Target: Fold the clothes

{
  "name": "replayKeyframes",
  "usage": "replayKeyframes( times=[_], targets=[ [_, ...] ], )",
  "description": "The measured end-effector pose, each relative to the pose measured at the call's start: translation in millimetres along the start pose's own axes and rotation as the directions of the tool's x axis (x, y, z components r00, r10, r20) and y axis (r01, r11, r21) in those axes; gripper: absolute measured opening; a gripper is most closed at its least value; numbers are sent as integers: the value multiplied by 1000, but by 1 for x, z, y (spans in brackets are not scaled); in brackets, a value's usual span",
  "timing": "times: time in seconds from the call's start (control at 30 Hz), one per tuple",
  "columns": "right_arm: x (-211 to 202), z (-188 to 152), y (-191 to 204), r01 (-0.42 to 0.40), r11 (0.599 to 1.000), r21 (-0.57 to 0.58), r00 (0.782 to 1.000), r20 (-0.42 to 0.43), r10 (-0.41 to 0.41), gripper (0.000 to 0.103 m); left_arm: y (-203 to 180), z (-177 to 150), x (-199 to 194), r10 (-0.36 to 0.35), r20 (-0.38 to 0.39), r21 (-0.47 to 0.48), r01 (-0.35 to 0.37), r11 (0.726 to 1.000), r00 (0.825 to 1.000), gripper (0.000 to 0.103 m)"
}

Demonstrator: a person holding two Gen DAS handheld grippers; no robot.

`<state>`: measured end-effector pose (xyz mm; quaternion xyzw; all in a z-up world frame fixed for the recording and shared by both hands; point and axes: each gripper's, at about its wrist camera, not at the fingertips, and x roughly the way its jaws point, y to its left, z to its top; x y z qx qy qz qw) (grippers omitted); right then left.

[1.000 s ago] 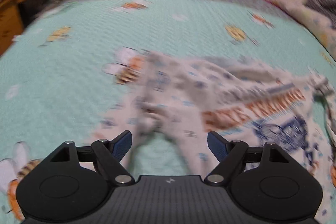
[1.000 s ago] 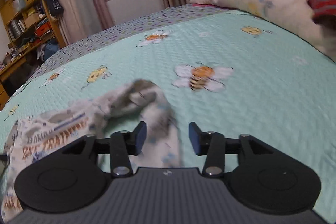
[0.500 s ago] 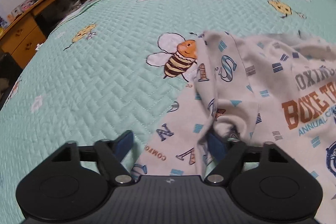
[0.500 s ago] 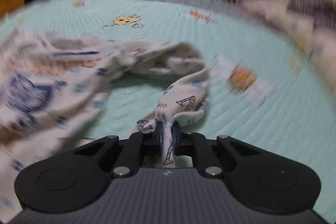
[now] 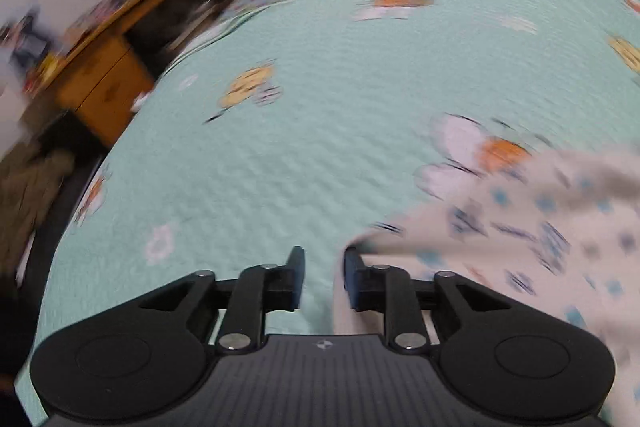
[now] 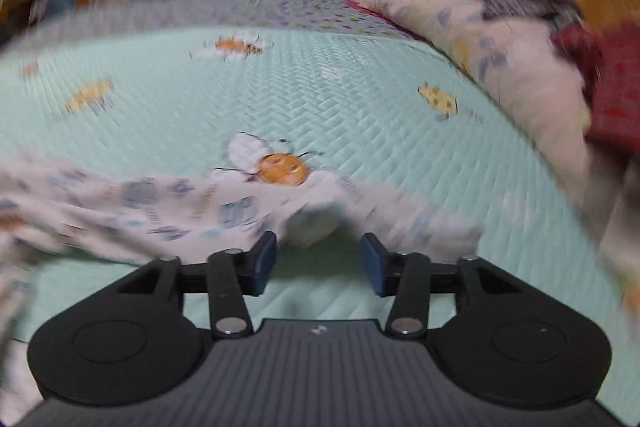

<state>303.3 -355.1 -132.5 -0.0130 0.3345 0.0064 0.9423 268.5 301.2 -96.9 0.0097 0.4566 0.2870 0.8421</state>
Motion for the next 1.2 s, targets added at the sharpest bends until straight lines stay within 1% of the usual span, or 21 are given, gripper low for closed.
replayKeyframes(
  times=[0.1,0.13,0.23,0.3,0.33,0.37,0.4,0.47,0.53,0.57,0.63,0.7,0.73,0.77,0.8,0.83,0.87,0.93,1.03,1.1,1.2],
  targets=[
    [-19,-23,2,-96,985,142,995,-9,98,52,18,15,5,54,-6,-37,-55,998,999,26],
    [-25,-30,2,-121,973,195,992,-11,125,52,31,17,7,79,-10,-77,-80,994,997,28],
    [-38,-42,12,-213,930,299,974,-9,226,53,54,7,0,-15,-26,-107,12,994,1000,28],
    [-50,-51,29,-295,909,293,953,25,302,53,48,-13,-20,-119,-4,-46,119,992,993,29],
    [-55,-52,40,-332,904,270,941,30,336,53,42,-28,-32,-153,14,2,153,988,988,34],
    [-60,-53,53,-361,901,240,931,32,364,52,36,-43,-42,-158,34,46,157,987,987,43],
    [-66,-53,65,-389,897,209,920,33,391,53,32,-58,-49,-131,49,74,127,989,990,48],
    [-75,-55,90,-438,885,158,897,23,441,53,28,-86,-61,-92,78,117,82,990,993,52],
    [-84,-58,111,-474,871,129,879,9,477,52,28,-105,-62,-101,68,124,92,988,993,57],
    [-88,-61,120,-485,867,118,873,4,488,52,27,-111,-59,-105,58,128,97,987,993,58],
    [-95,-66,134,-487,868,98,872,-1,489,53,24,-117,-51,-93,49,142,85,986,994,58],
    [-102,-71,146,-486,871,78,873,-6,488,53,21,-115,-39,-92,39,149,85,985,995,58],
    [-104,-72,148,-478,876,65,877,-9,480,53,20,-113,-32,-92,32,153,86,985,995,52],
    [-108,-74,150,-470,881,51,882,-15,472,53,19,-111,-25,-88,17,143,84,986,996,32],
    [-112,-77,152,-460,887,35,887,-19,461,53,22,-109,-20,-87,-7,131,87,988,996,20],
    [-117,-80,152,-446,895,16,895,-22,446,53,24,-106,-14,-86,-31,119,89,989,996,4],
    [-121,-82,152,-430,903,-2,903,-23,430,52,26,-104,-12,-77,-40,113,81,990,996,4],
    [-127,-86,151,-397,917,-27,918,-22,396,53,34,-102,-16,-83,-27,119,86,989,996,3],
    [-133,-90,150,-363,931,-37,932,-11,362,53,35,-102,-24,-48,8,162,46,986,999,2],
    [-138,-93,159,-357,930,-85,934,-11,357,53,38,-99,-23,-1,21,168,-3,986,1000,2],
    [-142,-95,173,-370,916,-157,928,-5,373,53,58,-82,-21,56,47,95,-60,994,997,2]
  ],
)
